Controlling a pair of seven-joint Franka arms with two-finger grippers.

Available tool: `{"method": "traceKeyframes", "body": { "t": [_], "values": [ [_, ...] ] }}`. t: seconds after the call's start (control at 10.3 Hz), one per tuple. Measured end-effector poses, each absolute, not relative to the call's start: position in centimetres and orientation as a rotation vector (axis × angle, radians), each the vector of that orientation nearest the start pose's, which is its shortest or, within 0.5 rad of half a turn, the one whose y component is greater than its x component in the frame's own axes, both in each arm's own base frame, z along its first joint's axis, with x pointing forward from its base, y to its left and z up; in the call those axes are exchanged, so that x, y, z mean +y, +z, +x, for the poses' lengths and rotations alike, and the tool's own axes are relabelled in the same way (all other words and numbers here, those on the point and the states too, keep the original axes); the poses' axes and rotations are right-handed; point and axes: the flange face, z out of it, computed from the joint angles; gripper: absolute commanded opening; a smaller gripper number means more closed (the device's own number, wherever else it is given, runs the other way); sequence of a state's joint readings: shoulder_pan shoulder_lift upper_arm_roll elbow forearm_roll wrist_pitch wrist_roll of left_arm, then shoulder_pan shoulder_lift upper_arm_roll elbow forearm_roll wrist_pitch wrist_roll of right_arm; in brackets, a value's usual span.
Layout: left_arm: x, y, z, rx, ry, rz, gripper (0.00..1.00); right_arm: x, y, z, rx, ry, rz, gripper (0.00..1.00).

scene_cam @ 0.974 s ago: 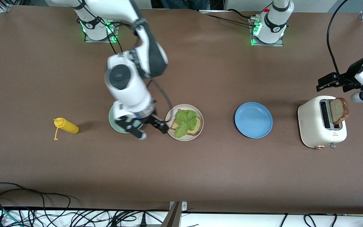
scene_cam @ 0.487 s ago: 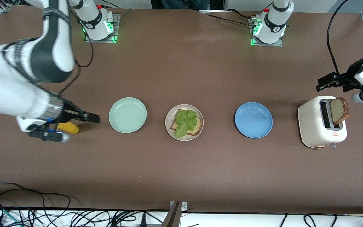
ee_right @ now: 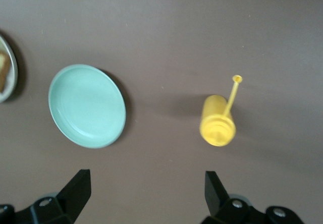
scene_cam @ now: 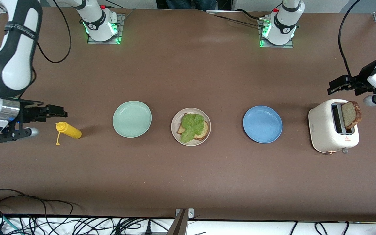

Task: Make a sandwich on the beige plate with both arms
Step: 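Move the right gripper over to the yellow mustard bottle, then grasp the yellow mustard bottle with the right gripper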

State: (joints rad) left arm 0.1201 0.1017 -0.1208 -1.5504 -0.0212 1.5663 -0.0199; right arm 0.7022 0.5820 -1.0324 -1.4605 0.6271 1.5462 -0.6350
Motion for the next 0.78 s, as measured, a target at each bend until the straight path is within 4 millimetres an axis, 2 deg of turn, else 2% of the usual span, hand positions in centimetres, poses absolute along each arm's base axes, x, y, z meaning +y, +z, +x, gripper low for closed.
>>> {"method": "traceKeyframes", "body": {
  "t": [0.19, 0.49, 0.68, 0.78],
  "values": [
    [0.1, 57.6, 58.2, -0.032, 0.136, -3.171, 1.0, -8.4, 42.6, 63.3, -0.591, 0.132, -2.813, 1.0],
    [0.2, 57.6, 58.2, -0.035, 0.136, -3.171, 1.0, -15.5, 37.7, 61.0, -0.921, -0.144, -2.614, 1.0],
    [0.2, 57.6, 58.2, -0.035, 0.136, -3.171, 1.0, -18.4, 34.3, 59.9, -1.131, -0.372, -2.451, 1.0],
    [0.2, 57.6, 58.2, -0.035, 0.136, -3.171, 1.0, -18.9, 32.8, 60.0, -1.22, -0.463, -2.389, 1.0]
  ]
}}
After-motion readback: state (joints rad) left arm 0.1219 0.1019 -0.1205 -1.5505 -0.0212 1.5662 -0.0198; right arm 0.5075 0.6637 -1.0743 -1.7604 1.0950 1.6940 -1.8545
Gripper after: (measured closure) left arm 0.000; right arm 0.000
